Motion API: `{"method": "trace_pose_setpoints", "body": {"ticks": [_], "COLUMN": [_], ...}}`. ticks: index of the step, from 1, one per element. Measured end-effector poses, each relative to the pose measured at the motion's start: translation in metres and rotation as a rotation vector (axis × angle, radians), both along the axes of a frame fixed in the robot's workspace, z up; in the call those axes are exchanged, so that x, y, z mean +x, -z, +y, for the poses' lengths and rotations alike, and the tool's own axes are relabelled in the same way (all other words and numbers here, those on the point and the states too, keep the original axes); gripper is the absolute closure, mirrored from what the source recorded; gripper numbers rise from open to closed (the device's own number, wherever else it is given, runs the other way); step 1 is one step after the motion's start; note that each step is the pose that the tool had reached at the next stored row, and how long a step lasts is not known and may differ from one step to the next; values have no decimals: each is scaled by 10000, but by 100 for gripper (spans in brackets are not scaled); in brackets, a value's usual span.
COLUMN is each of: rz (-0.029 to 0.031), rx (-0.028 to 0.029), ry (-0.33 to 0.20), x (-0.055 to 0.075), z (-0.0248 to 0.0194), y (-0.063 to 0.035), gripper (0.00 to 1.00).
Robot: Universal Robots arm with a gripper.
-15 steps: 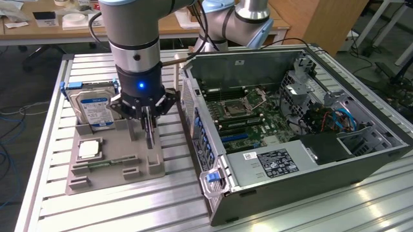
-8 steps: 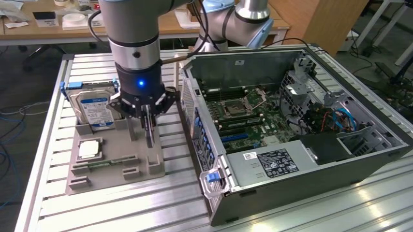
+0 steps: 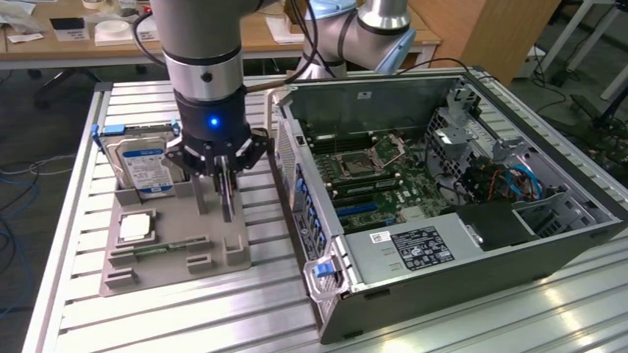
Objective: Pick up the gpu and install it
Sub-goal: 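Pick up the gpu and move the gpu toward the slot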
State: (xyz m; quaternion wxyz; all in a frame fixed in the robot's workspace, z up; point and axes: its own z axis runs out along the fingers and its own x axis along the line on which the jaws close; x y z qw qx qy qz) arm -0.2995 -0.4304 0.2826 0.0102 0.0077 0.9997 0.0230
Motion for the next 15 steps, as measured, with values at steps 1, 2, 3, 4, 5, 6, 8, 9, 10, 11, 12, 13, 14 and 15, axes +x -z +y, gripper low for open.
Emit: {"method": "trace_pose_setpoints", "body": {"ticks": [1, 2, 3, 4, 5, 6, 8, 9, 10, 11, 12, 13, 14, 15], "rz": [0, -1, 0, 0, -1, 0, 0, 0, -1, 0, 0, 0, -1, 0], "rx": [0, 0, 0, -1, 0, -1, 0, 0, 0, 0, 0, 0, 0, 0], "ry": [0, 0, 0, 0, 0, 0, 0, 0, 0, 0, 0, 0, 0, 0], "x": [0, 0, 0, 0, 0, 0, 0, 0, 0, 0, 0, 0, 0, 0], "z": [0, 0, 0, 0, 0, 0, 0, 0, 0, 0, 0, 0, 0, 0], "y": [-11, -21, -30, -40, -49, -58, -73, -80, -86, -94, -101, -109, -116, -122], "gripper": [72, 72, 72, 72, 72, 72, 72, 72, 72, 72, 72, 72, 72, 72]}}
